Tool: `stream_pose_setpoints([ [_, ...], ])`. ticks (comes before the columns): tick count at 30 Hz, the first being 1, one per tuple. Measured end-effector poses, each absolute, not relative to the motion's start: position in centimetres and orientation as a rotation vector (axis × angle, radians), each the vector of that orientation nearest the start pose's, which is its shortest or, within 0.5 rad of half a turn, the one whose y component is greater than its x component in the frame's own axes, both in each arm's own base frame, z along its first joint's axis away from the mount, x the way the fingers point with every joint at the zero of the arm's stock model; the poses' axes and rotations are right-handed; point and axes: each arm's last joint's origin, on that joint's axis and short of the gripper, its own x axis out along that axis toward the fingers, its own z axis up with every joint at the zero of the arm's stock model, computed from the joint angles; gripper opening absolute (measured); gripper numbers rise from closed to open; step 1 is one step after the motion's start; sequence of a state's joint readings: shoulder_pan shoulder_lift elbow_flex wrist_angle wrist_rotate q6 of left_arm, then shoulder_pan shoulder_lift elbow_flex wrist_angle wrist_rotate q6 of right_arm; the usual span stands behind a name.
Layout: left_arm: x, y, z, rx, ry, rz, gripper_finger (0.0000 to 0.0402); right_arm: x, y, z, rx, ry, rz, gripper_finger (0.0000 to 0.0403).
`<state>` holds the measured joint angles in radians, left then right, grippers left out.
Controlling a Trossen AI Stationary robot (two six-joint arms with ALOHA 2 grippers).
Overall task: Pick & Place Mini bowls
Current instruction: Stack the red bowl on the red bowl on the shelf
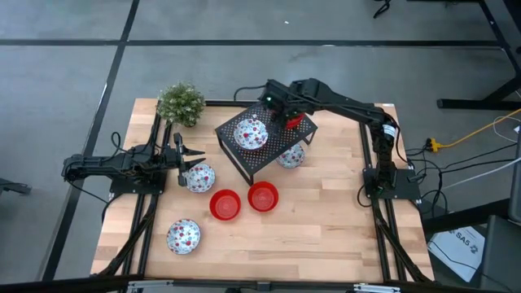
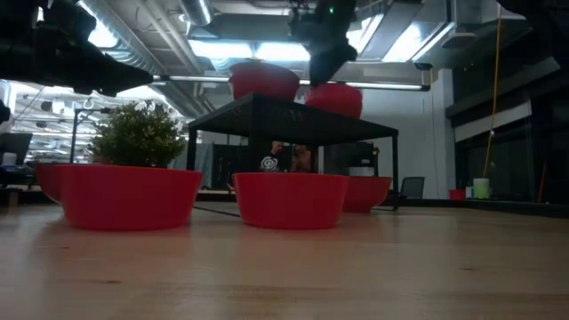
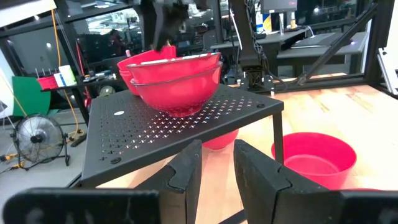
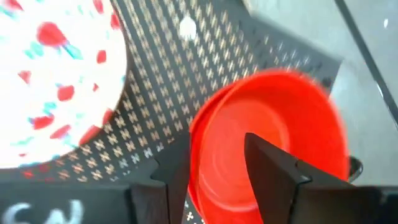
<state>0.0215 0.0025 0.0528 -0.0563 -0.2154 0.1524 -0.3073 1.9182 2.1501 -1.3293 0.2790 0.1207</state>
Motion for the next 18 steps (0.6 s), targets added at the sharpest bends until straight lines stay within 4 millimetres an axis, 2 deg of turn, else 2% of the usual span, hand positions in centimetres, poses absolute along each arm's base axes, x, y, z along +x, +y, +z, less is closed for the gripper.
stream_pose_setpoints([
  [7,9.4,0.8,17.6,0.152,0.024,0.236,0.0088,35.0,-11.8,42.5,0.165,0.905,-0.555,0.0148],
  [10,9.4,0.8,17.6,0.152,0.024,0.236,0.0088,34.7,-11.5,43.7,0.175,0.852,-0.583,0.014],
  [14,9.4,0.8,17.6,0.152,0.023,0.236,0.0088,34.6,-11.4,43.3,0.178,0.884,-0.607,0.0116],
  [18,9.4,0.8,17.6,0.152,0.024,0.236,0.0088,35.2,-11.6,41.9,0.183,0.946,-0.602,0.0066],
])
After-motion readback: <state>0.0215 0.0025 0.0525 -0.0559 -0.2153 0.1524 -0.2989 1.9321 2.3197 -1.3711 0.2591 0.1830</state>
